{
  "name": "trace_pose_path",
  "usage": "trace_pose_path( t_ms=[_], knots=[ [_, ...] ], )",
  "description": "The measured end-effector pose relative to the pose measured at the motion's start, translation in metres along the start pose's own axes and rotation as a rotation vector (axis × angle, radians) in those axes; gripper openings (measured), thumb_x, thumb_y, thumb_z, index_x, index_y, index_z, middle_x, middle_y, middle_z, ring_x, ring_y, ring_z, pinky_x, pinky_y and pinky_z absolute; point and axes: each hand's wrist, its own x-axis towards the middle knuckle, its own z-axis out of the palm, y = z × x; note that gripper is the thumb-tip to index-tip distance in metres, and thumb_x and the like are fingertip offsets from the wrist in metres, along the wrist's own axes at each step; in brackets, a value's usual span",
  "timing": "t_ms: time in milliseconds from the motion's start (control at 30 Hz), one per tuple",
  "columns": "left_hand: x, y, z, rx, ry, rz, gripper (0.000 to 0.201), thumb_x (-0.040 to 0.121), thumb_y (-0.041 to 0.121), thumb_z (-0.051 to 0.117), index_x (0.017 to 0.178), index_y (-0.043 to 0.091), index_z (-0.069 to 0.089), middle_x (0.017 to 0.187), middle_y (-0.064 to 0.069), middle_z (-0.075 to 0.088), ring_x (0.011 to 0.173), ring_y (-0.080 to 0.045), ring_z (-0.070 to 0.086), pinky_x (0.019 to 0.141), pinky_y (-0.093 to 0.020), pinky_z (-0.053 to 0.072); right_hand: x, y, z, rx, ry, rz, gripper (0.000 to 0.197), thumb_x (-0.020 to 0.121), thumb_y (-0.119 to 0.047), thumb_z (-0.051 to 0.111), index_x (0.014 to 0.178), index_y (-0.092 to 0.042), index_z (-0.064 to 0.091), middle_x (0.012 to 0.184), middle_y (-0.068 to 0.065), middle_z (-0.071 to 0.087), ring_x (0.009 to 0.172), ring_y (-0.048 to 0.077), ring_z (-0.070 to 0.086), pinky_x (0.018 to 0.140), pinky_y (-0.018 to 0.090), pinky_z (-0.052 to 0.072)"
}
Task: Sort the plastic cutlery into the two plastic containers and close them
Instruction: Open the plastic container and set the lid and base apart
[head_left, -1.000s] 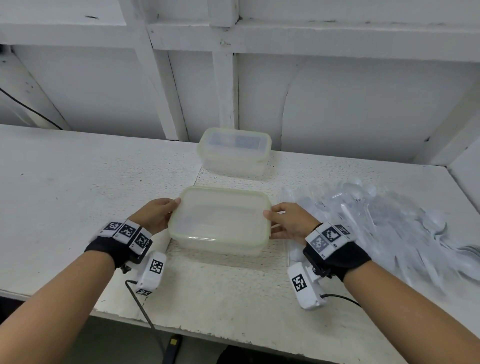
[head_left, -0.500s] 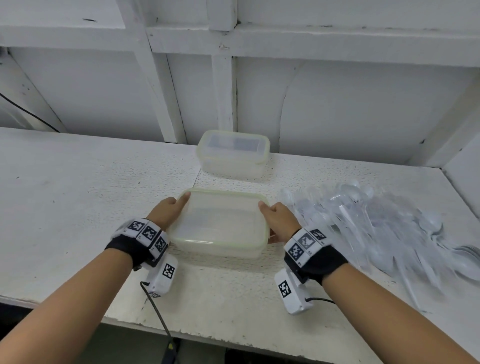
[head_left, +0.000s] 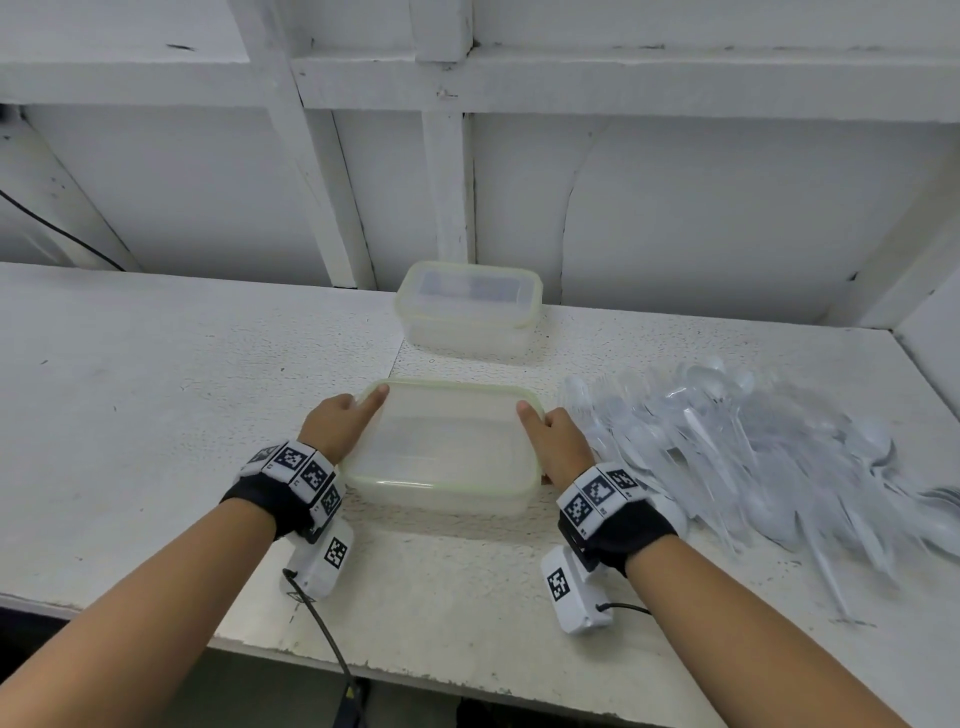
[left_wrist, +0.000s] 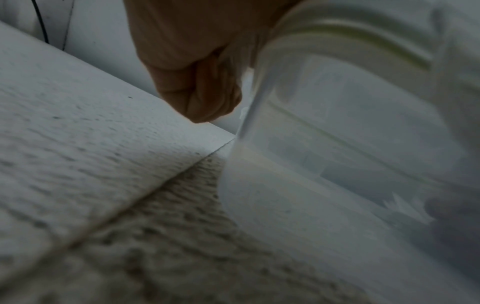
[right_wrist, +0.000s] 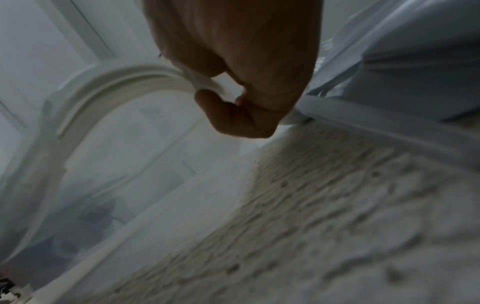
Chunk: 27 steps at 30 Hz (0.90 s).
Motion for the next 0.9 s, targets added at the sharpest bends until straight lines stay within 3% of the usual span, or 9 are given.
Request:
trace_pose_path(
  t_ms=[100,233,300,367,467,533,700,800,900],
  knots=[
    [-0.001,0.001,0.002,-0.02,-0.012,-0.005,0.056,0.093,0.053,0.041,0.09,-0.001,0.056,0.092,-0.014,0.058,0.086,-0.028,0.053,0.075,-0.033,0.037,0.005,0.001,0.001,0.03,0.019,-0.005,0.047,0.092,-0.051,0.043,0.098,-0.005,0.049,0.079,0.005,0.054,0.074,0.022,0.053,0.065,0.029,0.044],
    [-0.004,0.003,0.001,0.0,-0.011,-0.015,0.057,0.094,0.055,0.035,0.086,0.001,0.054,0.089,-0.013,0.056,0.086,-0.028,0.052,0.076,-0.033,0.037,0.003,0.001,0.0,0.091,0.03,0.0,0.047,0.091,-0.05,0.046,0.11,-0.007,0.042,0.094,0.006,0.053,0.085,0.023,0.054,0.062,0.028,0.044],
    [-0.005,0.004,0.0,-0.007,0.018,-0.027,0.059,0.094,0.056,0.028,0.087,0.003,0.051,0.088,-0.011,0.053,0.087,-0.026,0.049,0.076,-0.032,0.036,0.001,0.001,-0.002,0.074,0.007,-0.035,0.038,0.093,-0.047,0.044,0.104,-0.011,0.039,0.088,0.001,0.049,0.078,0.019,0.051,0.057,0.026,0.042],
    [-0.007,0.003,-0.003,-0.088,0.03,-0.05,0.065,0.095,0.057,0.021,0.106,0.001,0.052,0.103,-0.012,0.053,0.097,-0.029,0.051,0.079,-0.034,0.037,-0.001,0.0,-0.006,0.078,0.003,-0.072,0.029,0.094,-0.042,0.045,0.095,-0.014,0.041,0.081,-0.001,0.048,0.07,0.015,0.048,0.053,0.024,0.039],
    [-0.01,-0.001,-0.008,-0.308,0.043,-0.115,0.067,0.096,0.056,0.022,0.129,0.002,0.043,0.127,-0.013,0.049,0.116,-0.032,0.048,0.078,-0.04,0.046,-0.002,0.0,-0.01,0.065,0.041,-0.086,0.03,0.094,-0.036,0.047,0.073,-0.018,0.038,0.07,-0.001,0.045,0.065,0.017,0.047,0.066,0.03,0.046],
    [-0.018,-0.002,-0.007,-0.381,0.07,-0.145,0.055,0.097,0.049,0.03,0.127,0.004,0.04,0.128,-0.014,0.046,0.116,-0.032,0.048,0.075,-0.042,0.051,-0.009,0.004,-0.011,0.071,0.048,-0.07,0.036,0.093,-0.036,0.048,0.066,-0.018,0.035,0.064,0.002,0.047,0.067,0.025,0.053,0.073,0.037,0.049],
    [-0.043,0.009,0.013,-0.543,-0.01,-0.211,0.041,0.098,0.039,0.041,0.107,-0.001,0.046,0.113,-0.017,0.051,0.097,-0.029,0.054,0.063,-0.035,0.054,-0.045,0.008,-0.01,0.436,-0.181,0.055,0.031,0.094,-0.025,0.053,0.07,-0.009,0.04,0.075,0.02,0.058,0.067,0.031,0.066,0.062,0.039,0.059],
    [-0.049,0.018,0.026,-0.605,-0.035,-0.23,0.047,0.097,0.039,0.043,0.112,-0.004,0.053,0.111,-0.018,0.058,0.102,-0.034,0.058,0.068,-0.039,0.054,-0.061,0.01,-0.006,0.259,-0.293,0.078,0.033,0.091,-0.036,0.056,0.077,-0.008,0.043,0.076,0.014,0.063,0.06,0.022,0.067,0.054,0.033,0.057],
    [-0.049,0.018,0.029,-0.62,-0.011,-0.208,0.053,0.094,0.043,0.047,0.106,-0.007,0.058,0.108,-0.02,0.063,0.1,-0.035,0.061,0.069,-0.04,0.056,-0.063,0.01,-0.008,-0.001,-0.236,0.021,0.042,0.091,-0.048,0.05,0.072,-0.01,0.044,0.065,0.008,0.06,0.05,0.02,0.06,0.053,0.031,0.053]
  ],
)
